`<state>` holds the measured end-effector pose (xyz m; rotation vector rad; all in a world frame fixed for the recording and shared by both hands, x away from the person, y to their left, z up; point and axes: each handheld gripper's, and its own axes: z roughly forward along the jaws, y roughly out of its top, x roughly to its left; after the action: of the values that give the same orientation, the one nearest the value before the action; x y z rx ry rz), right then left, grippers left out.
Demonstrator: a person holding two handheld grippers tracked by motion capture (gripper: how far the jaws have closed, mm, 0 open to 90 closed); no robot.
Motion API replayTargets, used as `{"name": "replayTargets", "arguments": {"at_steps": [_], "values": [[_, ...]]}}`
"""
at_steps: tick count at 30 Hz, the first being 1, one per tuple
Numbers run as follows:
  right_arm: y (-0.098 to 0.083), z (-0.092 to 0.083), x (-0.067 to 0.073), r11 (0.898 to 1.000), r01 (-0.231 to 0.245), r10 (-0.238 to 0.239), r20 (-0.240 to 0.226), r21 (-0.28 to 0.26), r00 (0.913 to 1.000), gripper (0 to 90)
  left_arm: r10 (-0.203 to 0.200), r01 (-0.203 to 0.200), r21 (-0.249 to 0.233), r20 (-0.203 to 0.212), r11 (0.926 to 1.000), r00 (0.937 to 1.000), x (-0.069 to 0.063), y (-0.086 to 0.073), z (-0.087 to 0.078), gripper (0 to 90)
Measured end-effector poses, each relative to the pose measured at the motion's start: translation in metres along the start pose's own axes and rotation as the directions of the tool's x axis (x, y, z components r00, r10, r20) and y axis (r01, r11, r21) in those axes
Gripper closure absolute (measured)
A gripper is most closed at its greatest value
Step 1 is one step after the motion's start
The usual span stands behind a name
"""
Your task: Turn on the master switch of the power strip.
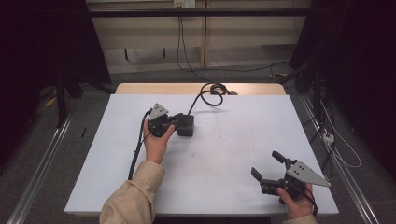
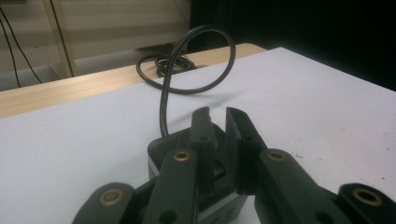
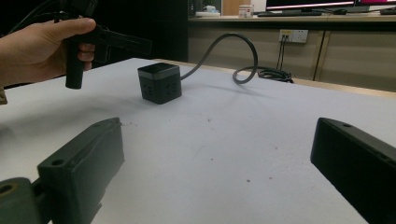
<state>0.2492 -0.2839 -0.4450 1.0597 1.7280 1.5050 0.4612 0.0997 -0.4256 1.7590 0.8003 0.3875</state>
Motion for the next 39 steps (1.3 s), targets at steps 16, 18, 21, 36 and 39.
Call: {"name": "replayTargets", "arguments": {"at_steps": [16,18,21,36,39], "values": [[-0.0003,0.0001,-0.0002,1.000,0.005,-0.005,-0.003,0.003,1.0000,2.2,-0.021,0.021,0.007,0.002,0.9998,0.9998,0.0019,-0.0021,0.0023,87.4],[-0.0003,0.0001,-0.0003,1.000,0.004,-0.004,-0.001,0.003,1.0000,2.2,-0.022,0.022,0.009,0.002,0.9997,0.9998,0.0022,-0.0026,0.0029,87.6],[0.0000,0.0001,0.0002,1.000,0.001,-0.001,-0.003,0.001,1.0000,2.2,-0.023,0.023,0.013,0.000,0.9997,0.9997,0.0023,-0.0033,0.0039,88.0],[0.0001,-0.0003,0.0000,1.000,0.005,-0.005,-0.002,0.001,1.0000,2.2,-0.031,0.031,0.036,0.004,0.9989,0.9995,0.0019,-0.0062,0.0075,90.0],[0.0001,-0.0004,-0.0002,1.000,0.004,-0.004,-0.001,0.000,1.0000,2.2,-0.030,0.029,0.039,0.003,0.9988,0.9996,0.0013,-0.0062,0.0079,90.0]]}}
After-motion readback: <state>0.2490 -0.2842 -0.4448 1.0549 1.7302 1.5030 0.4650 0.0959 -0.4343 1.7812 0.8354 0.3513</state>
